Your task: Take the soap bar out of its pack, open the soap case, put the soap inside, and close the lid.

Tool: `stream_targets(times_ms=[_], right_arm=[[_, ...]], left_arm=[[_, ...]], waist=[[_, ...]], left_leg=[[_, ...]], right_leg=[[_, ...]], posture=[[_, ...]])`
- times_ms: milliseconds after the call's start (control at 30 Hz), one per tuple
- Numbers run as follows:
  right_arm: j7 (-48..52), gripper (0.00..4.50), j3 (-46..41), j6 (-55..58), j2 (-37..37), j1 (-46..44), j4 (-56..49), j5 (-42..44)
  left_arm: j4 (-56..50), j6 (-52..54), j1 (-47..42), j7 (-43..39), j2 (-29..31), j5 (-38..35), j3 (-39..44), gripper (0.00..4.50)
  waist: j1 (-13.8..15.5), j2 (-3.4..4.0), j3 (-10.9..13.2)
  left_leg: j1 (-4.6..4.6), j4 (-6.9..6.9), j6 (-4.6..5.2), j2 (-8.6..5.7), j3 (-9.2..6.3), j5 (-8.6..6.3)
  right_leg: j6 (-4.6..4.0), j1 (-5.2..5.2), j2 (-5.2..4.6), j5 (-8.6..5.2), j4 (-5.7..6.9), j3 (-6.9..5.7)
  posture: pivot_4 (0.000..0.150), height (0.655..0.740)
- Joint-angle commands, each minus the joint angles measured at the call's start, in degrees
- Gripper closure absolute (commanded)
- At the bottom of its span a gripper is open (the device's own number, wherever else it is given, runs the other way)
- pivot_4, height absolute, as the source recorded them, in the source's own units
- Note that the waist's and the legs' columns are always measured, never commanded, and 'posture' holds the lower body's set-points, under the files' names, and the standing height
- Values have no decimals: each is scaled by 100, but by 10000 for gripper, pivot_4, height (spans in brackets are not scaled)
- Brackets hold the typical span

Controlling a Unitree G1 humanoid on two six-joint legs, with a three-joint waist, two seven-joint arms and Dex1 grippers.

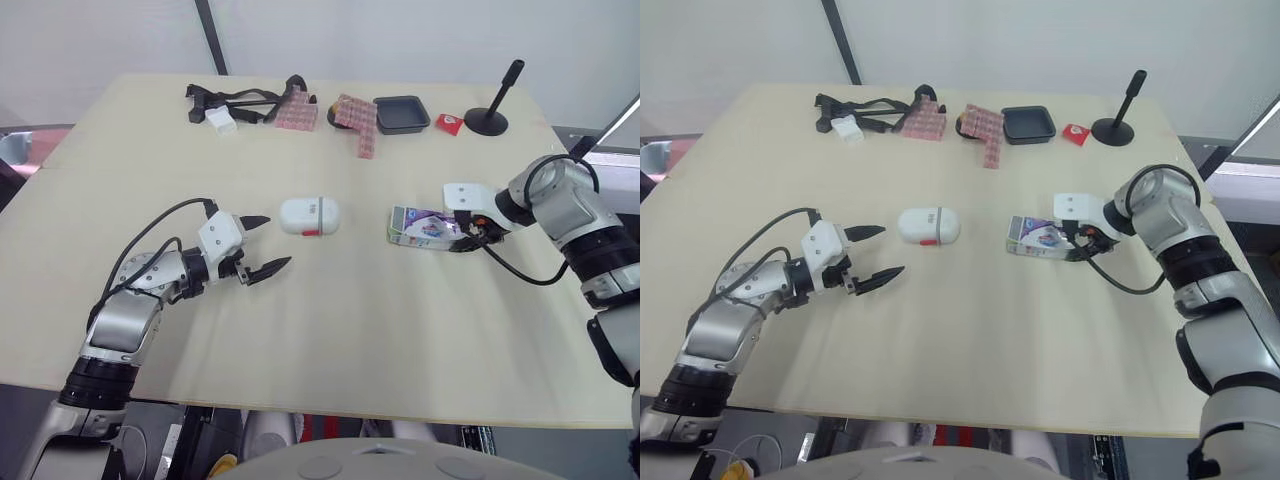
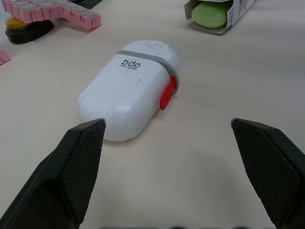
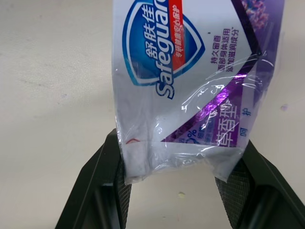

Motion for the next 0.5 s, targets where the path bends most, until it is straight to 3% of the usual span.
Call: stream_targets(times_ms=[33, 500], right_arm=[[117, 21060, -198, 74, -172, -191, -277, 74], [254, 21060, -109, -119, -508, -305, -607, -75]], left_arm=[[-207, -55, -87, -108, 54, -179, 79, 0], [-130, -117, -147, -228, 72, -140, 38, 0]], waist=[[1, 0, 0], [6, 1, 1]], left_leg=[[0, 0, 0, 0, 0, 0], [-1, 0, 0, 1, 0, 0]], right_leg=[[0, 0, 0, 0, 0, 0], [0, -5, 0, 0, 0, 2]], posture=[[1500, 7400], [1500, 7400]])
